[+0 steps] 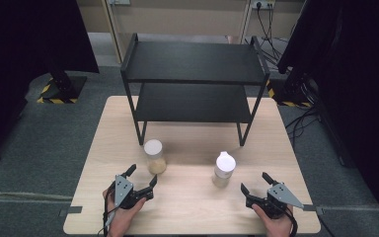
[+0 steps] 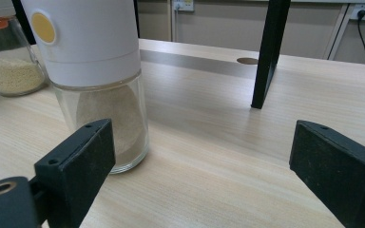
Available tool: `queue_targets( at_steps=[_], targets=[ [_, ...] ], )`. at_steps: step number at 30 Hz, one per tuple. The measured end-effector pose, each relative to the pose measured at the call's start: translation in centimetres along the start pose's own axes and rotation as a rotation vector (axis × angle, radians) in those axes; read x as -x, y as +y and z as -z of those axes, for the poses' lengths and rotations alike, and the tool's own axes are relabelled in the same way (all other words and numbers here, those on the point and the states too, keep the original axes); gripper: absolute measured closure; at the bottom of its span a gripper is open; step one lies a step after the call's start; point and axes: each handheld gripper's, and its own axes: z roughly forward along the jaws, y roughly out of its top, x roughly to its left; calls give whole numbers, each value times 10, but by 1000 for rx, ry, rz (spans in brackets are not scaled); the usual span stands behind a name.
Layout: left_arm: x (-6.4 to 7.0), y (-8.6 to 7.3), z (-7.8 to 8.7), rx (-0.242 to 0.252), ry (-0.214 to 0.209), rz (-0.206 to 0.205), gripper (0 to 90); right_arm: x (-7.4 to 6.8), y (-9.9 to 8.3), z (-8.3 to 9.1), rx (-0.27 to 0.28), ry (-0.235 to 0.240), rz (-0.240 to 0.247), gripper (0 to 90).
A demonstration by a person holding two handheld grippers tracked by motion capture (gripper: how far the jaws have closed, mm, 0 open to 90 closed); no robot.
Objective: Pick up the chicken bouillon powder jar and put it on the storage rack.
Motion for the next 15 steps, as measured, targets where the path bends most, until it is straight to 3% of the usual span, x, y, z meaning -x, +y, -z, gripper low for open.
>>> queue_targets(
  at_steps=[15],
  targets=[
    [-4, 14, -20, 40, -7, -4, 136, 1, 1, -1, -5, 1, -4, 81]
  ],
)
